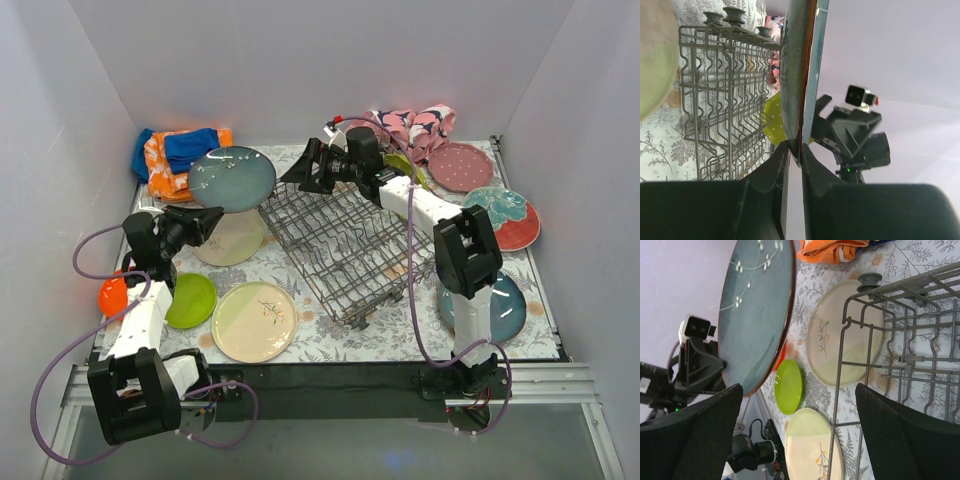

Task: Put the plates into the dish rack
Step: Pass the plate from the left arm to the right

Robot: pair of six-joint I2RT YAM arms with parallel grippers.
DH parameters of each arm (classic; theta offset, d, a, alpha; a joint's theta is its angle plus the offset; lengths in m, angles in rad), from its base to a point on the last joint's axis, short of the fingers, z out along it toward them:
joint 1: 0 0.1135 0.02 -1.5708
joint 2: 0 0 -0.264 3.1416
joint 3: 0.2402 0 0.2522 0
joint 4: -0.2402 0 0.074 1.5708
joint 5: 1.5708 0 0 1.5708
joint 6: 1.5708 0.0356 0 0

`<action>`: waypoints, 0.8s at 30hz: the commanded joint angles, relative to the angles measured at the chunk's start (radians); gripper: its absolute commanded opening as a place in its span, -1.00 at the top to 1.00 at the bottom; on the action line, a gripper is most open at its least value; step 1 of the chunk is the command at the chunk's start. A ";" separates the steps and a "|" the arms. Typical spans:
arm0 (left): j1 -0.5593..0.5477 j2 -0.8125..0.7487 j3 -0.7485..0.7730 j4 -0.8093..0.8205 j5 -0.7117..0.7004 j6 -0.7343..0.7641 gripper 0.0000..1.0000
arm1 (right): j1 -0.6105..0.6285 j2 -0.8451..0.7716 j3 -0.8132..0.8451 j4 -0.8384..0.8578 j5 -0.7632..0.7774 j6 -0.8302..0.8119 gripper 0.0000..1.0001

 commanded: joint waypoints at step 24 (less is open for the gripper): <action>-0.085 -0.042 -0.053 0.302 0.141 -0.240 1.00 | 0.034 0.058 0.015 0.365 -0.005 0.339 0.97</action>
